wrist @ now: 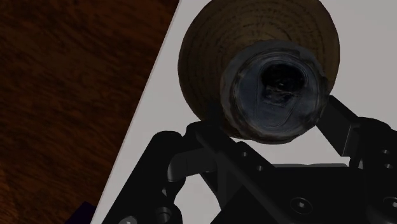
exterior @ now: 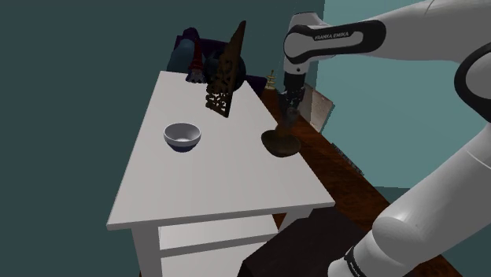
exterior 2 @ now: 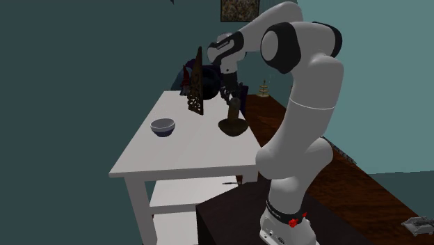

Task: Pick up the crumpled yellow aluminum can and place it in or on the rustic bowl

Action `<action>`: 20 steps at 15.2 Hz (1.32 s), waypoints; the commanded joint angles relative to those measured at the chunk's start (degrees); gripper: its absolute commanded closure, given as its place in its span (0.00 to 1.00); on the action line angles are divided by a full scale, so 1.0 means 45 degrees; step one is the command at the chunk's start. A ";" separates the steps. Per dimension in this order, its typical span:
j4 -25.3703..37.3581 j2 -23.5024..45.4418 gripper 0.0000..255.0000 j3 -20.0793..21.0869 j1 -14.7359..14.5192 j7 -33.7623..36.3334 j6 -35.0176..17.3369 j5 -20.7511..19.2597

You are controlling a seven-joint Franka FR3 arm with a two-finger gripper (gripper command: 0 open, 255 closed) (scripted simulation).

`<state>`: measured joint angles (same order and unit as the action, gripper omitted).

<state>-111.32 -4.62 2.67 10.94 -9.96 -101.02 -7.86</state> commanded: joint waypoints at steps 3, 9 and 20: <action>-0.0552 0.0112 1.00 -0.0001 0.0002 0.0093 -0.0667 -0.0027; -0.0589 0.0119 1.00 -0.0002 0.0002 0.0099 -0.0711 -0.0029; 0.0703 0.0138 0.00 0.0080 -0.0069 0.0067 0.0570 0.0027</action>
<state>-110.11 -4.31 2.90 10.74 -9.69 -100.17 -7.79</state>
